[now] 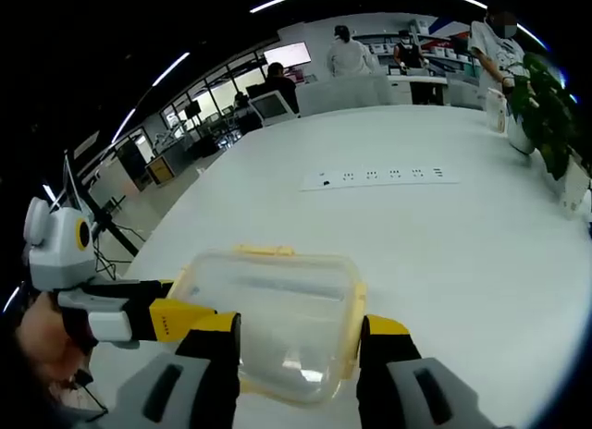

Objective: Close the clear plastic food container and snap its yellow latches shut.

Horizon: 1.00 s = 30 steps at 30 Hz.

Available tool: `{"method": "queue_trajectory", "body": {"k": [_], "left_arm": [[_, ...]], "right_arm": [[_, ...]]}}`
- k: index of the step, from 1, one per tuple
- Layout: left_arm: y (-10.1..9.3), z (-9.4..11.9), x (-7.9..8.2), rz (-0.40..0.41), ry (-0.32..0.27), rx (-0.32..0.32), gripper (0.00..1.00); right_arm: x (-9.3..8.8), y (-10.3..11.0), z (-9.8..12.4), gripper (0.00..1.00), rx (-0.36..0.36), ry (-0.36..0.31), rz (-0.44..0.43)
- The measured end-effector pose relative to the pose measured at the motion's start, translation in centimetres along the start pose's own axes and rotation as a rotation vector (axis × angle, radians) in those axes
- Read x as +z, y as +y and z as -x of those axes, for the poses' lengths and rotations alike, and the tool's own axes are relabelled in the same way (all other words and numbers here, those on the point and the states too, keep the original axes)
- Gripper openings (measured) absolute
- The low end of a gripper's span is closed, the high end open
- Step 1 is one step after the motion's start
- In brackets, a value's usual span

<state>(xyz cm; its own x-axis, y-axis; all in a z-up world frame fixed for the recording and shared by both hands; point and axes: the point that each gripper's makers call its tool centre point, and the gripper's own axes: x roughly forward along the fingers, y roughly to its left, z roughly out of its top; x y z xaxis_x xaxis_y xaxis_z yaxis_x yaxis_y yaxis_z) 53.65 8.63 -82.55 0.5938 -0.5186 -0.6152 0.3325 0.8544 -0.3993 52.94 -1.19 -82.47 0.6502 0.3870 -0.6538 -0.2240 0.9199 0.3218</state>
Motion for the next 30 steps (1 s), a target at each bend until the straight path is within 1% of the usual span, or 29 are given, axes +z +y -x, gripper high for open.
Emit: {"method": "queue_trajectory", "body": {"k": [2, 4, 5, 6, 7, 8, 10, 11, 13, 16, 18, 20, 22, 24, 25, 28, 30], "left_arm": [[0.1, 0.1, 0.1, 0.015, -0.017, 0.000, 0.53], [0.1, 0.1, 0.2, 0.027, -0.022, 0.013, 0.53], [0.1, 0.1, 0.2, 0.030, -0.022, 0.017, 0.54], [0.1, 0.1, 0.3, 0.037, -0.028, 0.015, 0.54], [0.3, 0.2, 0.5, 0.054, -0.046, 0.021, 0.54], [0.3, 0.4, 0.8, 0.047, -0.068, 0.025, 0.54], [0.5, 0.7, 1.4, 0.040, -0.091, 0.035, 0.60], [0.7, 0.8, 1.6, 0.040, -0.104, 0.037, 0.63], [1.3, 0.8, 2.0, 0.042, -0.118, 0.047, 0.72], [2.0, 0.8, 1.9, 0.056, -0.122, 0.066, 0.84], [2.2, 0.8, 1.5, 0.060, -0.109, 0.082, 0.89], [2.3, 0.9, 1.2, 0.065, -0.100, 0.087, 0.92], [2.6, 1.0, 1.1, 0.060, -0.097, 0.099, 0.96], [2.8, 1.3, 1.0, 0.067, -0.094, 0.108, 0.99], [2.9, 1.6, 0.9, 0.077, -0.094, 0.116, 0.99], [2.8, 2.2, 1.0, 0.078, -0.106, 0.125, 0.99], [2.5, 2.7, 1.0, 0.073, -0.107, 0.124, 0.99]], "right_arm": [[0.1, 0.0, -0.1, 0.50, 0.014, 0.007, -0.011], [0.2, 0.1, -0.1, 0.52, 0.010, -0.009, -0.003], [0.4, 0.1, -0.1, 0.57, -0.001, -0.021, 0.020], [0.5, 0.4, -0.2, 0.66, -0.006, -0.029, 0.021], [0.5, 0.5, -0.2, 0.73, -0.004, -0.029, 0.018], [0.5, 0.4, -0.2, 0.77, -0.007, -0.033, 0.016], [0.8, 0.2, -0.2, 0.78, -0.004, -0.047, 0.011], [1.0, 0.0, -0.1, 0.78, -0.004, -0.060, -0.003], [1.4, -0.5, 0.0, 0.80, -0.003, -0.081, -0.030], [1.3, -0.8, 0.0, 0.87, -0.011, -0.076, -0.046], [1.0, -1.0, 0.1, 0.90, -0.025, -0.067, -0.039], [1.0, -1.1, 0.3, 0.92, -0.033, -0.065, -0.054], [1.3, -1.1, 0.4, 0.95, -0.022, -0.075, -0.079], [1.1, -0.9, 0.5, 0.97, -0.016, -0.062, -0.087], [1.2, -0.9, 0.5, 1.00, -0.016, -0.060, -0.090], [1.0, -0.5, 0.8, 1.00, -0.008, -0.044, -0.086], [0.9, -0.2, 1.4, 1.00, -0.009, -0.039, -0.080]]}}
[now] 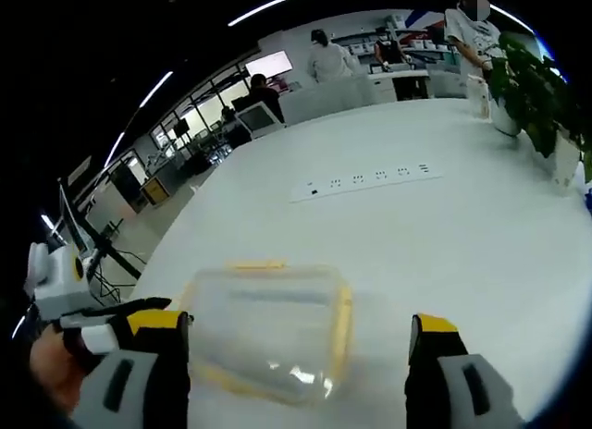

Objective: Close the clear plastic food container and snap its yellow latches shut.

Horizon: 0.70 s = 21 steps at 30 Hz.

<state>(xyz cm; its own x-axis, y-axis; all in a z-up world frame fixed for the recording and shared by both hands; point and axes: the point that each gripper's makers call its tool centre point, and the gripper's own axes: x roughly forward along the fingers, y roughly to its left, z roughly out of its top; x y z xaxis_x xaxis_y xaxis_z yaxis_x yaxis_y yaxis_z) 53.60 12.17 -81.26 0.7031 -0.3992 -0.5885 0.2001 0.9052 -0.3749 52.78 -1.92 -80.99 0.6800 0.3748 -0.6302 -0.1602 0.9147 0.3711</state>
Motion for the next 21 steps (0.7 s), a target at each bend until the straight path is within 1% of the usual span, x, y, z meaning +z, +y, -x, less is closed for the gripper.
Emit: {"method": "queue_trajectory", "body": {"k": [3, 10, 12, 13, 15, 16, 17, 19, 20, 21], "left_arm": [[-0.5, 0.6, -0.1, 0.023, 0.004, -0.027, 0.99], [-1.8, 2.9, 0.1, 0.002, -0.006, -0.040, 0.99], [-1.6, 3.5, -0.1, -0.003, -0.003, -0.023, 0.97], [-1.6, 3.9, -0.3, -0.009, 0.000, -0.024, 0.96], [-1.4, 4.9, -0.6, 0.002, 0.013, -0.010, 0.97], [-1.5, 5.1, -0.6, 0.001, 0.012, -0.013, 0.98], [-1.6, 5.8, -0.6, -0.001, 0.010, -0.016, 0.97], [-1.4, 6.8, -0.6, -0.021, 0.006, -0.002, 0.97], [-1.5, 7.2, -0.6, -0.023, 0.010, -0.004, 0.96], [-1.4, 7.7, -0.7, -0.018, 0.015, -0.001, 0.96]], "right_arm": [[0.2, 0.1, 1.0, 1.00, 0.003, -0.005, 0.004], [0.4, 1.1, 3.4, 1.00, 0.026, -0.025, 0.009], [0.3, 1.4, 4.0, 1.00, 0.030, -0.027, 0.009], [0.2, 1.6, 4.5, 1.00, 0.026, -0.027, 0.019], [-0.1, 2.0, 5.2, 1.00, 0.038, -0.021, 0.030], [-0.2, 2.1, 5.5, 1.00, 0.039, -0.021, 0.029], [-0.2, 2.3, 6.0, 1.00, 0.043, -0.027, 0.031], [-0.3, 2.4, 6.7, 1.00, 0.043, -0.032, 0.037], [-0.4, 2.6, 7.0, 1.00, 0.046, -0.033, 0.040], [-0.5, 2.6, 7.5, 1.00, 0.039, -0.035, 0.074]]}}
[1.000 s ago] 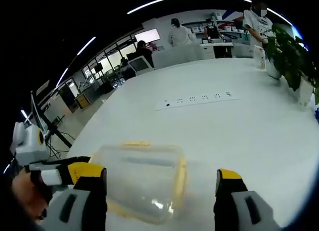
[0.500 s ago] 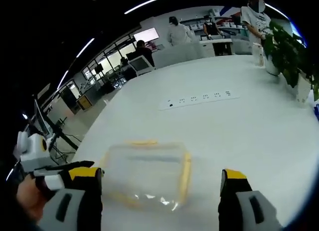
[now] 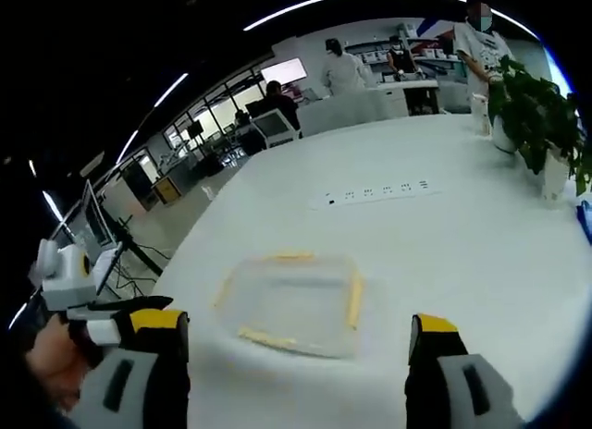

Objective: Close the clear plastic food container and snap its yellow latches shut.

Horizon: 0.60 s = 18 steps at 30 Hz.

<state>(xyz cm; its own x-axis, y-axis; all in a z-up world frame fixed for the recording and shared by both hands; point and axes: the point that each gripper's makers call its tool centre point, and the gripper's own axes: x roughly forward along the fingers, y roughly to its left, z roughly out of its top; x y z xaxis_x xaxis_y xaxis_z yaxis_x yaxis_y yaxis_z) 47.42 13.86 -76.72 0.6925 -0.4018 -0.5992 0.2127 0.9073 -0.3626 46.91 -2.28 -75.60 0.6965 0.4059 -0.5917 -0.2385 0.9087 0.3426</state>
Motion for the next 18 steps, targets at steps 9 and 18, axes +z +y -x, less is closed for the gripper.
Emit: {"method": "queue_trajectory", "body": {"k": [9, 18], "left_arm": [[0.4, 5.4, -0.8, -0.036, 0.004, 0.013, 0.98], [-0.3, 11.1, -2.2, -0.084, -0.004, -0.005, 0.99]], "right_arm": [[-0.6, 1.6, 5.6, 1.00, 0.022, -0.023, 0.064], [-2.4, -0.1, 11.4, 1.00, 0.006, -0.036, 0.113]]}}
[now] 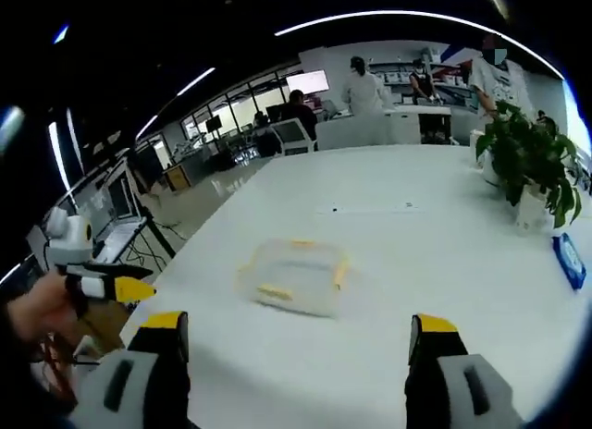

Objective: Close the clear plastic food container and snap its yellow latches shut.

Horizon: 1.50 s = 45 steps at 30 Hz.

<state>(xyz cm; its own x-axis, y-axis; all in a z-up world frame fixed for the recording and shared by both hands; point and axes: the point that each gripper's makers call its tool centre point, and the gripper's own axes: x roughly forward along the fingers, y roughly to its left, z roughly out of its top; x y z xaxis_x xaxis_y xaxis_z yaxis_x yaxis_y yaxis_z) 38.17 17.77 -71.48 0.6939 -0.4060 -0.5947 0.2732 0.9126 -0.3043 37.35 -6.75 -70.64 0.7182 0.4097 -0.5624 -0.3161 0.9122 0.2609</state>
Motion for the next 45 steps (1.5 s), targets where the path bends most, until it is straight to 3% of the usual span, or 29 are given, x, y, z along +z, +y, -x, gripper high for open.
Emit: {"method": "queue_trajectory", "body": {"k": [7, 9, 16, 21, 38, 42, 45], "left_arm": [[-0.6, 4.5, -0.9, -0.072, -0.019, -0.009, 0.99], [-1.2, 5.9, -1.3, 0.012, -0.039, -0.053, 0.99], [0.1, 8.9, -4.1, -0.007, -0.025, 0.002, 0.99], [0.4, 10.6, -5.6, 0.000, -0.017, 0.030, 0.99], [1.6, 11.8, -8.8, 0.031, 0.028, 0.029, 0.99], [2.5, 11.7, -10.5, -0.004, 0.067, 0.033, 0.99], [2.9, 11.9, -10.6, -0.002, 0.058, 0.032, 0.99]], "right_arm": [[-2.2, -1.3, 3.6, 1.00, -0.015, -0.009, 0.025], [-3.5, -1.7, 4.9, 1.00, -0.019, -0.002, 0.029], [-5.5, -3.4, 8.3, 1.00, -0.006, -0.013, 0.011], [-7.3, -4.3, 9.5, 0.98, -0.007, 0.031, 0.002], [-9.9, -2.8, 10.6, 1.00, -0.023, 0.090, -0.045], [-11.3, -2.6, 10.6, 0.99, -0.009, 0.132, -0.013], [-12.4, -2.2, 10.6, 0.98, 0.006, 0.168, -0.010]]}}
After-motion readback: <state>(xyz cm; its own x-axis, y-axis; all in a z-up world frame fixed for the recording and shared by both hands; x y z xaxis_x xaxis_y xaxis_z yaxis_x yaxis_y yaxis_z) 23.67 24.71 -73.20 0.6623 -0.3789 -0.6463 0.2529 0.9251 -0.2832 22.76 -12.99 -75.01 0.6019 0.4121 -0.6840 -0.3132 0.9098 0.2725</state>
